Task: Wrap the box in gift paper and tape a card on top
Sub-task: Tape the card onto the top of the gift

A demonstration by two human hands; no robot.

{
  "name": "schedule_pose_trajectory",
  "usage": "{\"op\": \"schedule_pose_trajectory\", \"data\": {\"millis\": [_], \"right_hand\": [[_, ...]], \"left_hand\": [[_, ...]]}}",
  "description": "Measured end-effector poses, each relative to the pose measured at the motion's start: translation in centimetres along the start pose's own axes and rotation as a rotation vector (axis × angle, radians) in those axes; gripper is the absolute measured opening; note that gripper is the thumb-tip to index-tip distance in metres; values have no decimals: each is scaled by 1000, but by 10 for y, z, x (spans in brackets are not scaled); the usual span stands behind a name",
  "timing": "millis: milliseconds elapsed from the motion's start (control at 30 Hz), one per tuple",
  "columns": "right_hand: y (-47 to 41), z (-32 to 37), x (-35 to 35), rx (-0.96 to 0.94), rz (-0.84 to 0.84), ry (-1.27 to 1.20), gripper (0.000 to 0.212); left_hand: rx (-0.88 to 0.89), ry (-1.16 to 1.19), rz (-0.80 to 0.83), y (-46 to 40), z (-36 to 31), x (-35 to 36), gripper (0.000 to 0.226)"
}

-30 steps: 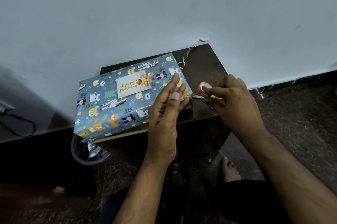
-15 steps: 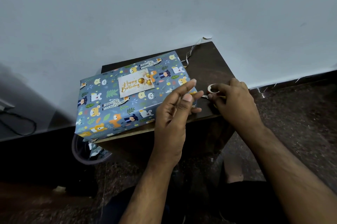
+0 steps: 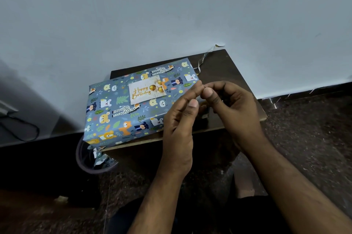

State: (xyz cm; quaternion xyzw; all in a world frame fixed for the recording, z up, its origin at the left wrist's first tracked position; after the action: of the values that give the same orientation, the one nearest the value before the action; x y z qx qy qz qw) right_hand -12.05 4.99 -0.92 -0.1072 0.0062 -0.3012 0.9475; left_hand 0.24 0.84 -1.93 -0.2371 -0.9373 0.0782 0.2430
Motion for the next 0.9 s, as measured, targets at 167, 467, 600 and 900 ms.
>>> {"op": "schedule_pose_trajectory", "data": {"millis": [167, 467, 600, 900], "right_hand": [[1, 7, 2, 32, -8, -52, 11], [-3, 20, 33, 55, 17, -64, 14], [-15, 18, 60, -89, -31, 200, 12], [-53, 5, 70, -379, 78, 725, 10]], "left_hand": [[-10, 14, 19, 1, -4, 2, 30], [58, 127, -93, -13, -26, -13, 39], [142, 69, -240, -18, -32, -30, 38], [405, -848, -266, -28, -35, -71, 18]]}}
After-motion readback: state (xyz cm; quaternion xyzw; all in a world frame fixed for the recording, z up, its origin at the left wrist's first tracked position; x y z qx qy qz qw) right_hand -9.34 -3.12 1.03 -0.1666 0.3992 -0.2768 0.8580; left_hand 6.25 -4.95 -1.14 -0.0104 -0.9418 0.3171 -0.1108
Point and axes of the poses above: each hand's wrist, its own y-axis away from the middle knuckle, its own x-axis out of the palm, z = x × y, the point moved 2 cm from there along -y, towards the middle knuckle, and after that the axes turned 5 degrees about x, right-handed, at the moved point
